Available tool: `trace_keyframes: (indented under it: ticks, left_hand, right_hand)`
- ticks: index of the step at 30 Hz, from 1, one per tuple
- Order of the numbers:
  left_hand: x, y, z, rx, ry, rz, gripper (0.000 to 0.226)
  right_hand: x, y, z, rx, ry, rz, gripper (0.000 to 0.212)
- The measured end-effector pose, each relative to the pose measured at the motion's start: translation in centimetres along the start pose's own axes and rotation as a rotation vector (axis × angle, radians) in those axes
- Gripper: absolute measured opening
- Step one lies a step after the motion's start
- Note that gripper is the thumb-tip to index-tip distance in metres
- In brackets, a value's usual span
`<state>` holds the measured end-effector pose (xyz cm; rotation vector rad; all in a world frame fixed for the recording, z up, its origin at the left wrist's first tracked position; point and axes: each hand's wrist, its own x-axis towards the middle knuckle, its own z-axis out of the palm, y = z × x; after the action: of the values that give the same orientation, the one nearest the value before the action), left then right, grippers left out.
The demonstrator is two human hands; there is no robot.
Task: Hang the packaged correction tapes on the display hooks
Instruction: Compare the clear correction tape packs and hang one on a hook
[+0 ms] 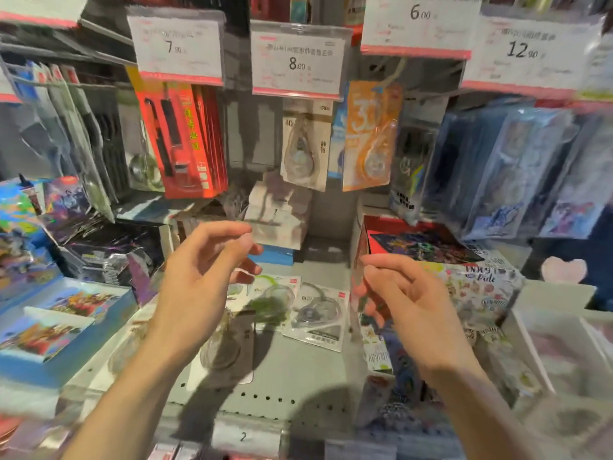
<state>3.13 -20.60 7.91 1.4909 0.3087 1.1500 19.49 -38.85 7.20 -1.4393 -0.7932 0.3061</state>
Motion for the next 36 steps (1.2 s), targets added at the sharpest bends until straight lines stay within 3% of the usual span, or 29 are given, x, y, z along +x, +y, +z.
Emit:
trace_keyframes:
  ticks: [10, 17, 23, 28, 32, 36]
  left_hand:
    - [4.2, -3.1, -9.3, -0.026, -0.080, -0.067, 0.009]
    - [7.1, -5.4, -17.3, 0.057, -0.202, -0.155, 0.007]
    - [7.5, -8.6, -18.0, 0.286, -0.414, -0.243, 0.012]
    - [8.2, -11.4, -16.7, 0.673, -0.690, -0.360, 0.011]
    - [8.1, -13.1, -15.7, 0.898, -0.833, -0.308, 0.019]
    - [8.3, -13.9, -14.7, 0.907, -0.888, -0.330, 0.031]
  right_hand:
    - [0.1, -1.1, 6.7, -0.146, 0.194, -0.116, 0.011]
    - [1.5, 1.3, 14.1, -0.214, 0.210, -0.021, 0.010]
    - [2.7, 5.7, 16.5, -0.452, 0.170, 0.116, 0.006]
    - [3.3, 8.9, 16.4, -0.648, 0.029, 0.266, 0.002]
    - [3.0, 10.9, 16.5, -0.725, -0.072, 0.344, 0.027]
    - [3.0, 12.1, 16.8, -0.641, -0.063, 0.407, 0.037]
